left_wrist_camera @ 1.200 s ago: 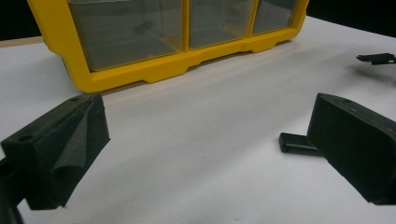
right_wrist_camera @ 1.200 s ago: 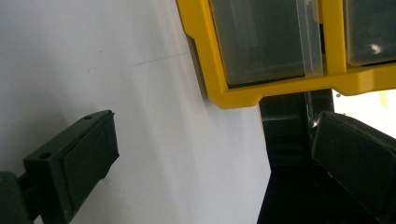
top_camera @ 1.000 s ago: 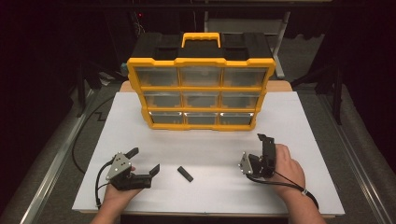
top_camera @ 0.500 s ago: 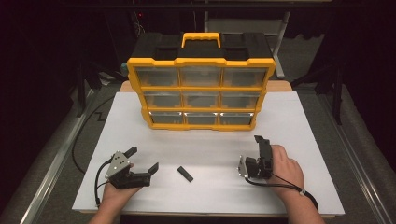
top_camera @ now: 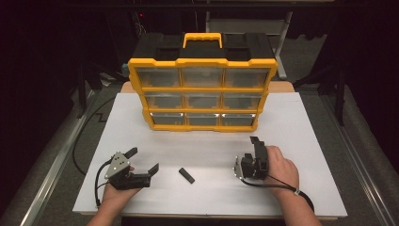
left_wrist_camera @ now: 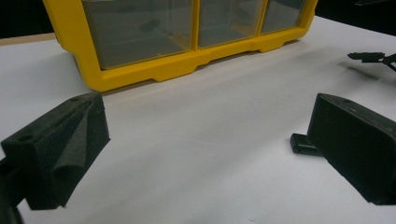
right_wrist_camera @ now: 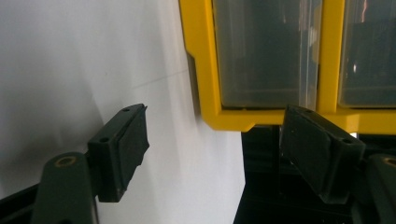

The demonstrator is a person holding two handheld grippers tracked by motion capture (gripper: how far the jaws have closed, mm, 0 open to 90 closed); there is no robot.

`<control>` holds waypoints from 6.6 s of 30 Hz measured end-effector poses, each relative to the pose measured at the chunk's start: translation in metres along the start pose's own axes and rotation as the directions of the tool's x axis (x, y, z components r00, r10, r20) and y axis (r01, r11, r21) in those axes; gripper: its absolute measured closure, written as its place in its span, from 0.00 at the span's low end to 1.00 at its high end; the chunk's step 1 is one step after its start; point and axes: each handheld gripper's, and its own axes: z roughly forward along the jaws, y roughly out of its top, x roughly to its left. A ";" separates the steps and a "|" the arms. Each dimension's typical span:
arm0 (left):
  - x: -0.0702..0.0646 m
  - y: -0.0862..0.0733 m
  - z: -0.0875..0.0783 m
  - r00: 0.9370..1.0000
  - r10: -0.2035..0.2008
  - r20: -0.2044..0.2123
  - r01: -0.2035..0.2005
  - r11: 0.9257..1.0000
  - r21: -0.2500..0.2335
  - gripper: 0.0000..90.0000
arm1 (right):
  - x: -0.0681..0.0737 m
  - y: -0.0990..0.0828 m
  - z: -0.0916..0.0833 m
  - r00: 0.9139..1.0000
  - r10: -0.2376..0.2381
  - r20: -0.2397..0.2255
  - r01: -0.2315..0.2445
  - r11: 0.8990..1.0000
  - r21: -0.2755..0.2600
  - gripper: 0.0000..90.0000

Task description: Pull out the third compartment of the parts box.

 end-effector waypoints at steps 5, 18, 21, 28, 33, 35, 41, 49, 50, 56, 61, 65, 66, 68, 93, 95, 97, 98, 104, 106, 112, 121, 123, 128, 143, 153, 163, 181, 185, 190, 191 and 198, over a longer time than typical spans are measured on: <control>0.000 0.000 0.000 1.000 0.006 0.004 -0.006 1.000 0.001 0.00 | -0.004 0.008 0.000 0.999 0.010 0.041 -0.009 1.000 -0.016 0.35; -0.002 0.000 0.001 1.000 0.022 0.003 -0.022 1.000 -0.003 0.00 | -0.034 0.024 -0.003 0.992 0.043 0.117 -0.041 0.999 -0.027 0.44; -0.003 0.000 0.001 1.000 0.026 -0.001 -0.026 1.000 -0.006 0.00 | -0.046 0.027 -0.005 0.989 0.027 0.147 -0.023 0.999 -0.024 0.46; -0.003 0.000 0.001 1.000 0.024 0.013 -0.024 1.000 -0.005 0.00 | -0.060 0.030 -0.008 0.986 0.028 0.166 -0.025 0.999 -0.026 0.50; -0.005 -0.001 0.002 0.999 0.032 0.021 -0.032 0.999 -0.010 0.00 | -0.072 0.032 -0.010 0.981 0.024 0.193 -0.020 0.999 -0.026 0.52; -0.004 -0.001 0.001 0.999 0.031 0.021 -0.031 0.999 -0.010 0.00 | -0.075 0.033 -0.011 0.979 0.035 0.202 -0.031 0.999 -0.023 0.53; -0.004 0.000 0.001 0.999 0.032 0.025 -0.032 0.999 -0.014 0.00 | -0.093 0.042 -0.015 0.970 0.034 0.242 -0.025 0.999 -0.038 0.55; -0.003 0.000 0.000 0.999 0.025 0.023 -0.025 1.000 -0.017 0.00 | -0.111 0.050 -0.018 0.963 0.025 0.270 -0.012 0.999 -0.049 0.58; -0.003 0.000 0.000 0.999 0.025 0.023 -0.025 1.000 -0.017 0.00 | -0.111 0.050 -0.018 0.963 0.025 0.270 -0.012 0.999 -0.049 0.58; -0.004 -0.001 0.001 0.999 0.028 0.022 -0.028 0.999 -0.020 0.00 | -0.126 0.050 -0.021 0.953 0.016 0.302 -0.001 0.999 -0.050 0.60; -0.002 0.000 0.001 1.000 0.024 0.019 -0.024 1.000 -0.013 0.00 | -0.140 0.051 -0.025 0.947 0.016 0.320 0.003 0.998 -0.058 0.65; -0.002 -0.001 0.001 0.999 0.027 0.017 -0.027 1.000 -0.009 0.00 | -0.148 0.052 -0.028 0.942 0.011 0.336 0.008 0.998 -0.056 0.67; -0.002 -0.001 0.001 0.999 0.027 0.017 -0.027 1.000 -0.009 0.00 | -0.149 0.053 -0.028 0.939 0.014 0.343 0.008 0.998 -0.062 0.68; -0.003 0.000 0.001 1.000 0.024 0.019 -0.024 1.000 -0.013 0.00 | -0.151 0.053 -0.028 0.937 0.013 0.350 0.012 0.998 -0.069 0.69; -0.004 0.000 0.001 0.999 0.027 0.029 -0.027 1.000 -0.007 0.00 | -0.190 0.055 -0.014 0.913 -0.017 0.407 0.021 1.000 -0.006 0.82; -0.004 0.000 0.001 0.999 0.023 0.028 -0.023 1.000 -0.013 0.00 | -0.191 0.055 -0.012 0.913 -0.026 0.407 0.029 1.000 -0.001 0.83; -0.003 0.000 0.000 0.999 0.024 0.029 -0.023 1.000 -0.012 0.00 | -0.191 0.055 -0.011 0.914 -0.032 0.405 0.033 0.999 0.003 0.83; -0.003 0.000 0.000 0.999 0.022 0.029 -0.022 1.000 -0.011 0.00 | -0.192 0.055 -0.010 0.914 -0.033 0.404 0.036 0.999 0.002 0.83; -0.004 0.000 0.000 0.999 0.020 0.027 -0.020 1.000 -0.017 0.00 | -0.190 0.057 -0.007 0.912 -0.045 0.409 0.045 0.999 0.009 0.84; -0.003 0.000 0.000 0.999 0.024 0.028 -0.024 1.000 -0.011 0.00 | -0.191 0.058 -0.007 0.911 -0.061 0.407 0.060 0.998 0.015 0.84; -0.004 0.000 0.000 0.999 0.023 0.029 -0.022 1.000 -0.015 0.00 | -0.190 0.060 -0.005 0.910 -0.067 0.408 0.063 0.998 0.024 0.86; -0.003 0.000 0.000 0.999 0.025 0.029 -0.024 1.000 -0.013 0.00 | -0.188 0.062 -0.003 0.903 -0.074 0.422 0.064 0.997 0.038 0.89; -0.004 0.000 0.000 0.999 0.025 0.030 -0.024 1.000 -0.013 0.00 | -0.187 0.062 -0.002 0.899 -0.076 0.430 0.066 0.997 0.038 0.89; -0.003 0.000 0.000 0.999 0.026 0.031 -0.026 1.000 -0.012 0.00 | -0.188 0.064 -0.002 0.899 -0.073 0.432 0.060 0.997 0.043 0.91; -0.003 0.000 0.000 0.999 0.018 0.029 -0.018 1.000 -0.015 0.00 | -0.184 0.064 0.001 0.883 -0.088 0.461 0.068 0.996 0.059 0.93; -0.002 -0.001 0.001 0.999 0.017 0.027 -0.016 1.000 -0.015 0.00 | -0.185 0.063 -0.005 0.889 -0.088 0.449 0.076 0.996 0.046 0.94; -0.002 0.000 0.001 0.999 0.020 0.026 -0.019 1.000 -0.015 0.00 | -0.180 0.060 -0.021 0.892 -0.076 0.445 0.072 0.997 0.025 0.94; -0.002 0.000 0.001 1.000 0.015 0.024 -0.015 1.000 -0.016 0.00 | -0.187 0.063 -0.035 0.930 -0.059 0.363 0.067 0.998 -0.010 0.61; -0.002 -0.001 0.001 1.000 0.015 0.024 -0.014 1.000 -0.017 0.00 | -0.190 0.064 -0.034 0.937 -0.049 0.345 0.059 0.998 -0.019 0.47; -0.002 -0.001 0.001 1.000 0.016 0.025 -0.015 1.000 -0.017 0.00 | -0.194 0.064 -0.032 0.947 -0.013 0.321 0.017 1.000 -0.010 0.30; -0.002 -0.001 0.001 1.000 0.015 0.024 -0.015 1.000 -0.018 0.00 | -0.195 0.064 -0.031 0.952 -0.006 0.307 0.009 1.000 -0.008 0.30; -0.002 -0.001 0.001 1.000 0.016 0.024 -0.016 1.000 -0.018 0.00 | -0.200 0.060 -0.028 0.955 -0.007 0.297 0.007 1.000 -0.001 0.51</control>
